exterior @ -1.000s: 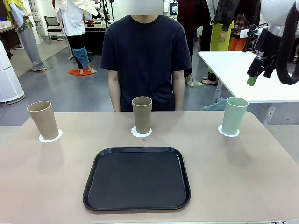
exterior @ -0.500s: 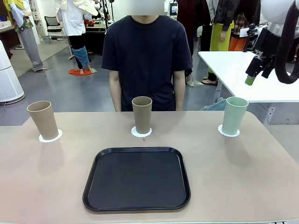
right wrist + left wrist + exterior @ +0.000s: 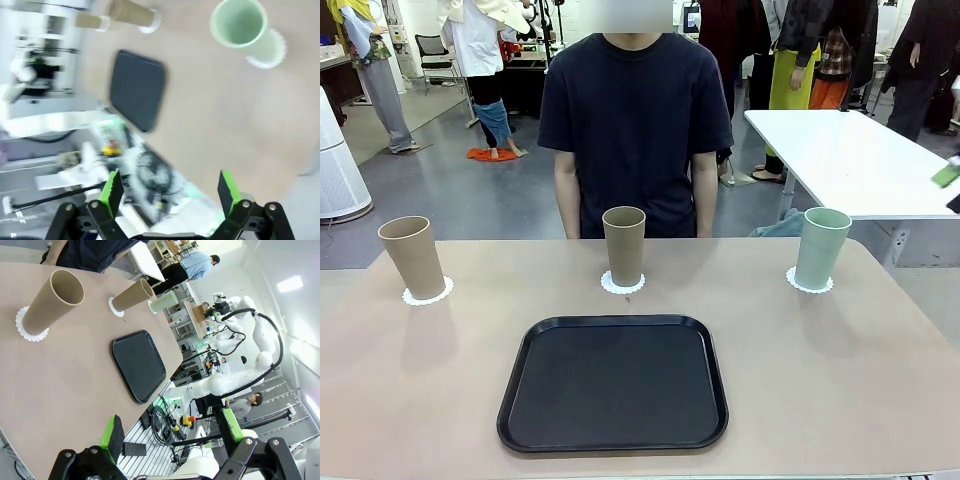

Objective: Place coasters on the table and set cups on them.
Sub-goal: Take one Reusable plastic cup from the Flat Tray and place it on a coaster set by the human.

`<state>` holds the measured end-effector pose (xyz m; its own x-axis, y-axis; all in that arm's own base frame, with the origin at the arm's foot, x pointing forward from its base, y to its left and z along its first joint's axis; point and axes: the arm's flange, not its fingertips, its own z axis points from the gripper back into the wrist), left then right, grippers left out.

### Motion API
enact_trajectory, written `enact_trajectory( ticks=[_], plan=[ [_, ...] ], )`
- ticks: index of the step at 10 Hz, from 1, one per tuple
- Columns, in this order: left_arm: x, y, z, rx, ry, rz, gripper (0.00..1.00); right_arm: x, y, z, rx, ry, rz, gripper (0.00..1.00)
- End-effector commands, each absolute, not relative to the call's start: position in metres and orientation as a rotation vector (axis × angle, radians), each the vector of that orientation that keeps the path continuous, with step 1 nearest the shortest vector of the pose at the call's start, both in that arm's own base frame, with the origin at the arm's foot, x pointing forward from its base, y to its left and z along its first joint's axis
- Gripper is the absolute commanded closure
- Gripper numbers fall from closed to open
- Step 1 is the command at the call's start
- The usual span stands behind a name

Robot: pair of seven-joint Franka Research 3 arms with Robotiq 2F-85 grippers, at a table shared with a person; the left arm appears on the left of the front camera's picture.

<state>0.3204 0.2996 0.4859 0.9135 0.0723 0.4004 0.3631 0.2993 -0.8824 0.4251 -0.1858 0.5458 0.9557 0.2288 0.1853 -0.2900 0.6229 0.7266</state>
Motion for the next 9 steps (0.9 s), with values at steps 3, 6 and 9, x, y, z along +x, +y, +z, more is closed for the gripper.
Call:
enact_trajectory(
  ticks=[3, 6, 9],
  plan=[
    [0.320, 0.300, 0.489, -1.257, -0.403, -0.190, 0.00, 0.431, -0.257, 0.525, 1.352, -0.333, -0.081, 0.00],
    [0.320, 0.300, 0.489, -1.257, -0.403, -0.190, 0.00, 0.388, -0.263, 0.512, 1.310, -0.329, -0.134, 0.00],
    [0.320, 0.300, 0.489, -1.257, -0.403, -0.190, 0.00, 0.372, -0.264, 0.523, 1.283, -0.231, -0.062, 0.00]
  ],
)
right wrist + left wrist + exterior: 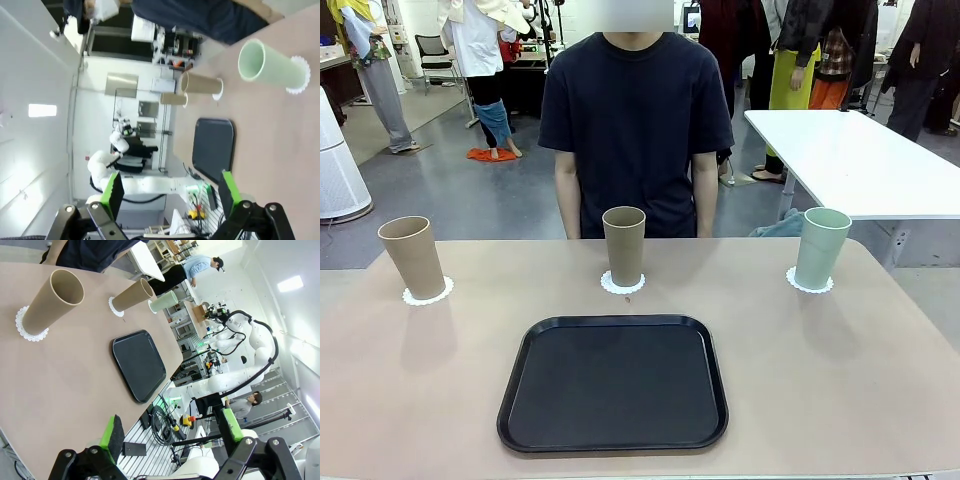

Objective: Place coasters on the table and set cups on them.
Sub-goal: Take one Reusable plastic cup from the Flat Tray and place it on a coaster set by the human.

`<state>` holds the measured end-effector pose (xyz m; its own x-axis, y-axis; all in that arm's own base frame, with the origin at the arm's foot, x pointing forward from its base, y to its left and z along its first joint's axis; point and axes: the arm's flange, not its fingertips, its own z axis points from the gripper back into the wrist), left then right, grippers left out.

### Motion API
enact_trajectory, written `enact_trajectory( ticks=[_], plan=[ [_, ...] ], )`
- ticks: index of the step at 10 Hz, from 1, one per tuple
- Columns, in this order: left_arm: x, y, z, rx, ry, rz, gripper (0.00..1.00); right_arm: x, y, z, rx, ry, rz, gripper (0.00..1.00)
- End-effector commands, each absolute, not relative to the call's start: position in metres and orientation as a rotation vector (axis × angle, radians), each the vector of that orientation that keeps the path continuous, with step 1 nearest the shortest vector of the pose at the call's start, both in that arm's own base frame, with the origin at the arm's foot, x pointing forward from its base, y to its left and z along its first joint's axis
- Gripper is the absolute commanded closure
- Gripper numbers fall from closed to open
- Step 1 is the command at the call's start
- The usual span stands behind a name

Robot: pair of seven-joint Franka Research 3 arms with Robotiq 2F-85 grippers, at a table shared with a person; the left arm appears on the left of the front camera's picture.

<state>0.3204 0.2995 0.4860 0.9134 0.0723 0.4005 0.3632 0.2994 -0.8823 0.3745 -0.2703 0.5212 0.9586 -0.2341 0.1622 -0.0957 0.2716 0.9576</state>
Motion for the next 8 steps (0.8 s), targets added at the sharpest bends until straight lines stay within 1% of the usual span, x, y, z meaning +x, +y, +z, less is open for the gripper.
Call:
enact_trajectory(
  ticks=[1, 2, 3, 8],
  plan=[
    [0.320, 0.300, 0.489, -1.257, -0.403, -0.190, 0.00, 0.377, -0.253, 0.530, 1.194, -0.165, -0.024, 0.00],
    [0.320, 0.300, 0.489, -1.257, -0.403, -0.190, 0.00, 0.390, -0.241, 0.543, 1.055, -0.206, -0.030, 0.00],
    [0.320, 0.300, 0.489, -1.257, -0.403, -0.190, 0.00, 0.372, -0.263, 0.525, 1.260, -0.244, -0.064, 0.00],
    [0.320, 0.300, 0.489, -1.257, -0.403, -0.190, 0.00, 0.372, -0.263, 0.525, 1.260, -0.244, -0.064, 0.00]
  ],
)
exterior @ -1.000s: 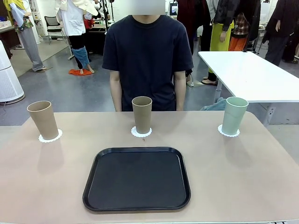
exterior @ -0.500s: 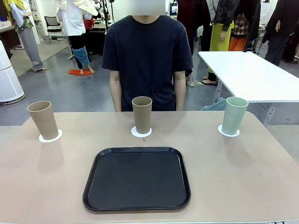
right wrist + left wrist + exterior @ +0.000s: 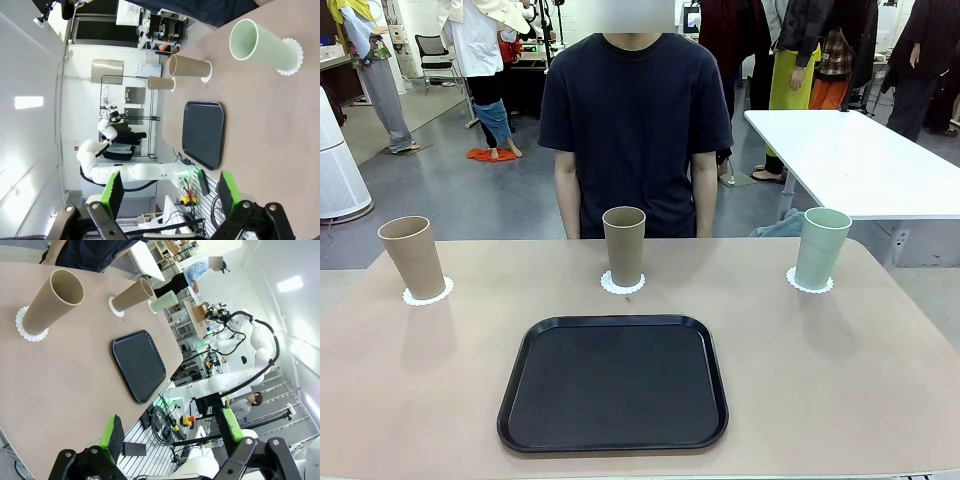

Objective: Place coasters on the table and set cups on them.
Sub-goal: Take one Reusable plastic cup from the Flat Tray and place it on a coaster set by the human.

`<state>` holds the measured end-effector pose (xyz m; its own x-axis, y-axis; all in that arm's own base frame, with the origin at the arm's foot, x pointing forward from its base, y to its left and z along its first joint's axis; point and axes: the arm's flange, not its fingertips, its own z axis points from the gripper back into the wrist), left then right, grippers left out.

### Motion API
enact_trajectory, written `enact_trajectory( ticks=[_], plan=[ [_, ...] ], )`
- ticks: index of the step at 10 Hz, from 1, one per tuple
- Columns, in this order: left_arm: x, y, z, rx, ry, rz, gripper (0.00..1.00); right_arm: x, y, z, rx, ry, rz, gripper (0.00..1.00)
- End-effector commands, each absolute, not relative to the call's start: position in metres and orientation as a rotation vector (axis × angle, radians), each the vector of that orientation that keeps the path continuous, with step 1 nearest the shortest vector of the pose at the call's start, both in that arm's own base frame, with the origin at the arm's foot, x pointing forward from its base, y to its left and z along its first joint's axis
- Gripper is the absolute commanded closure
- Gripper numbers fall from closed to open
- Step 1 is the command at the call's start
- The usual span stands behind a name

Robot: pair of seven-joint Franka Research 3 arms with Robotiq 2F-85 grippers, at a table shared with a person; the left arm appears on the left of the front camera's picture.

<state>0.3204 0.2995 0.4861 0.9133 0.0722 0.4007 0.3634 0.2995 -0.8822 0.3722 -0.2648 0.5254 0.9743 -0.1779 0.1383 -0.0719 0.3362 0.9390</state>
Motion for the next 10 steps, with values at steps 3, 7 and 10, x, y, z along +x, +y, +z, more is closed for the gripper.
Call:
enact_trajectory(
  ticks=[3, 7, 10],
  plan=[
    [0.3196, 0.3002, 0.4890, -1.257, -0.403, -0.190, 0.00, 0.3720, -0.2629, 0.5252, 1.260, -0.244, -0.064, 0.00],
    [0.3196, 0.3002, 0.4890, -1.257, -0.403, -0.190, 0.00, 0.3720, -0.2629, 0.5252, 1.260, -0.244, -0.064, 0.00],
    [0.3196, 0.3002, 0.4890, -1.257, -0.403, -0.190, 0.00, 0.3720, -0.2629, 0.5252, 1.260, -0.244, -0.064, 0.00]
  ],
)
